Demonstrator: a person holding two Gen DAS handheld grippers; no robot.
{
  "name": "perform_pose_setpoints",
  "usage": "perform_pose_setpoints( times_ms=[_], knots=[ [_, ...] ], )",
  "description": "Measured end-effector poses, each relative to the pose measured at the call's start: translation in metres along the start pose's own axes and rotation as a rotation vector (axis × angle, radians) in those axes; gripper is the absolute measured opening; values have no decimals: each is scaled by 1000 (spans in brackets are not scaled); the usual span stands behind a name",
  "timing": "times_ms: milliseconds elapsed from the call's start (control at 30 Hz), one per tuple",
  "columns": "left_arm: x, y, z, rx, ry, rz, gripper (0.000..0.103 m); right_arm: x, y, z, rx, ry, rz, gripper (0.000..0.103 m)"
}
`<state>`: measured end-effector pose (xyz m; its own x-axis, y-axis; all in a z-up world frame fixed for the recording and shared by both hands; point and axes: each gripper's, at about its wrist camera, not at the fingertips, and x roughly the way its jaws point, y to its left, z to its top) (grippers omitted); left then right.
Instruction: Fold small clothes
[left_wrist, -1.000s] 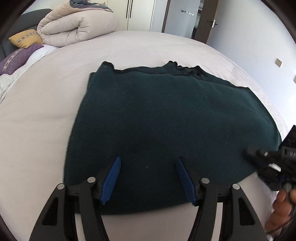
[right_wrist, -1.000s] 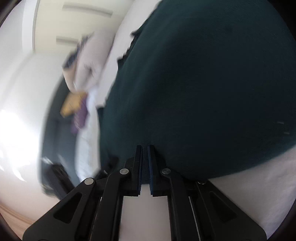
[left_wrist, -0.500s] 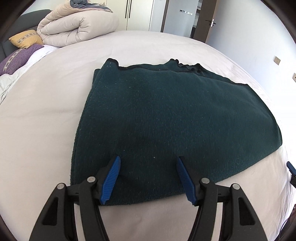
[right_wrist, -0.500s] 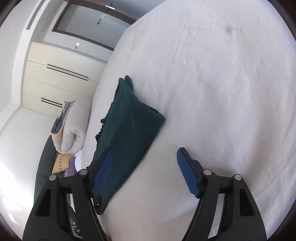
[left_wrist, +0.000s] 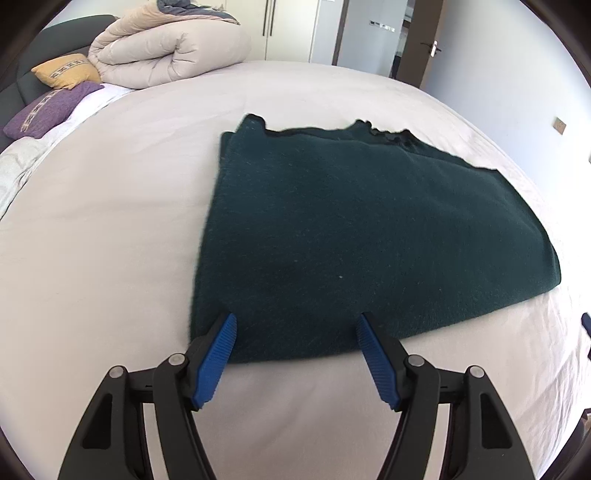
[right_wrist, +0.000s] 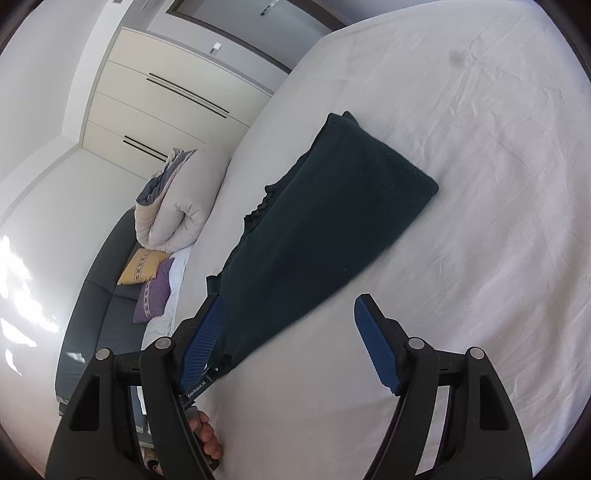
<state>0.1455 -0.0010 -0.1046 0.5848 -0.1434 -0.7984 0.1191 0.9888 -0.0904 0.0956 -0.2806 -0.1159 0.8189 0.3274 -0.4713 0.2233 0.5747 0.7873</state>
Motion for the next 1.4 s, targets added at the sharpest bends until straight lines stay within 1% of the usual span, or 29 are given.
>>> perform_pose_setpoints(
  times_ms=[33, 67, 100, 133, 167, 200, 300, 367, 433, 467, 500, 533, 567, 633, 767, 833, 900, 933, 967, 1000, 1033, 1100, 1167, 1267, 1400],
  knots=[
    [-7, 5, -1, -21, -14, -5, 70, -1, 0, -3, 2, 8, 1, 72],
    [-15, 14, -1, -57, -39, -23, 73, 1, 0, -6, 7, 18, 6, 72],
    [-23, 24, 0, -96, -67, -41, 81, 8, -4, -6, 9, 22, 9, 72],
    [-30, 33, 1, -132, -93, -52, 86, 8, -5, -7, 10, 25, 13, 72],
    [-34, 44, 4, -179, -114, -70, 95, 10, -4, -9, 9, 29, 20, 72],
    [-34, 55, 8, -218, -117, -96, 96, 12, -5, -10, 9, 33, 27, 72],
    [-19, 82, 23, -338, -51, -215, 96, 22, -2, -12, 7, 60, 52, 72],
    [-8, 91, 32, -377, -13, -264, 95, 29, 3, -12, -7, 79, 64, 72],
    [7, 95, 42, -392, 42, -299, 89, 36, 8, -12, -21, 98, 74, 72],
    [15, 96, 45, -412, 75, -339, 82, 40, 10, -11, -23, 107, 81, 72],
    [23, 97, 47, -434, 108, -379, 79, 44, 13, -10, -25, 115, 89, 72],
    [32, 97, 48, -455, 146, -414, 78, 48, 15, -9, -27, 123, 96, 72],
    [40, 95, 48, -467, 181, -433, 77, 53, 18, -7, -31, 131, 102, 72],
    [50, 94, 49, -482, 211, -440, 76, 63, 24, -3, -44, 145, 108, 72],
    [56, 104, 50, -559, 226, -494, 76, 80, 39, 5, -78, 168, 125, 72],
    [61, 107, 51, -581, 243, -515, 75, 87, 46, 8, -96, 179, 126, 72],
    [64, 105, 54, -566, 262, -504, 66, 96, 53, 10, -108, 192, 130, 72],
    [65, 102, 55, -551, 271, -496, 64, 100, 55, 11, -111, 197, 133, 72],
    [65, 100, 56, -542, 280, -492, 59, 106, 59, 12, -118, 204, 136, 72],
    [67, 100, 57, -545, 290, -500, 50, 111, 62, 12, -125, 209, 135, 72],
    [69, 99, 57, -555, 302, -515, 46, 115, 65, 13, -131, 214, 134, 72],
    [75, 99, 54, -577, 324, -551, 26, 127, 71, 15, -141, 233, 137, 72],
    [77, 100, 50, -582, 328, -552, 15, 139, 74, 18, -146, 255, 122, 72],
    [77, 106, 45, -625, 311, -590, 14, 156, 75, 22, -144, 287, 107, 72],
    [70, 105, 47, -638, 281, -609, 13, 180, 73, 30, -141, 299, 89, 72]
  ],
)
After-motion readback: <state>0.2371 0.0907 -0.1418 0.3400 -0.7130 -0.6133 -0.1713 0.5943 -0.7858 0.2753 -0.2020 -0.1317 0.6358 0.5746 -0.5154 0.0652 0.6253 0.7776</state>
